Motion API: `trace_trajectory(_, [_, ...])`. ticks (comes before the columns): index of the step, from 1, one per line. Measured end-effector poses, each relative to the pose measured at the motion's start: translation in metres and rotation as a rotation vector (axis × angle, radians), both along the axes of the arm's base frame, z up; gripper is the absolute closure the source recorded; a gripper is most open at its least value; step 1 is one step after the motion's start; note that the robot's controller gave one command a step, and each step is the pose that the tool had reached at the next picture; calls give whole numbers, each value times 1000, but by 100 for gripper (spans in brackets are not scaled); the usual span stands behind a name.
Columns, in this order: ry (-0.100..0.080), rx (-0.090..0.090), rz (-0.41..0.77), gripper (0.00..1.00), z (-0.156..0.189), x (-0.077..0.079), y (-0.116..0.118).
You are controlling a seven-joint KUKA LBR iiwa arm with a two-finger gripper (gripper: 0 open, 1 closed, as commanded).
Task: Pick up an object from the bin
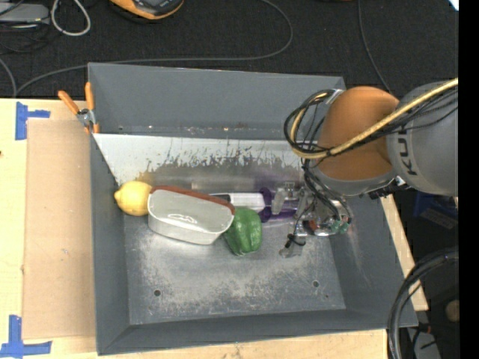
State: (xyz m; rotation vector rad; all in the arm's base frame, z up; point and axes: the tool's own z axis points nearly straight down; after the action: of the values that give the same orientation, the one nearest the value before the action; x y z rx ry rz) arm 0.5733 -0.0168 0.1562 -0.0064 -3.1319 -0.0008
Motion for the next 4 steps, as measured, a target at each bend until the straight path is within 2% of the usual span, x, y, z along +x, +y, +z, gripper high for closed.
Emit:
trace_trajectory(1, [-8,0,1,0,5,2,0])
trace_trajectory(2, [-9,1,-24,0,-60,26,36])
trace_trajectory(3, [-18,-2,-335,0,-31,18,67])
trace_trajectory(4, [-7,1,204,0,-49,11,119])
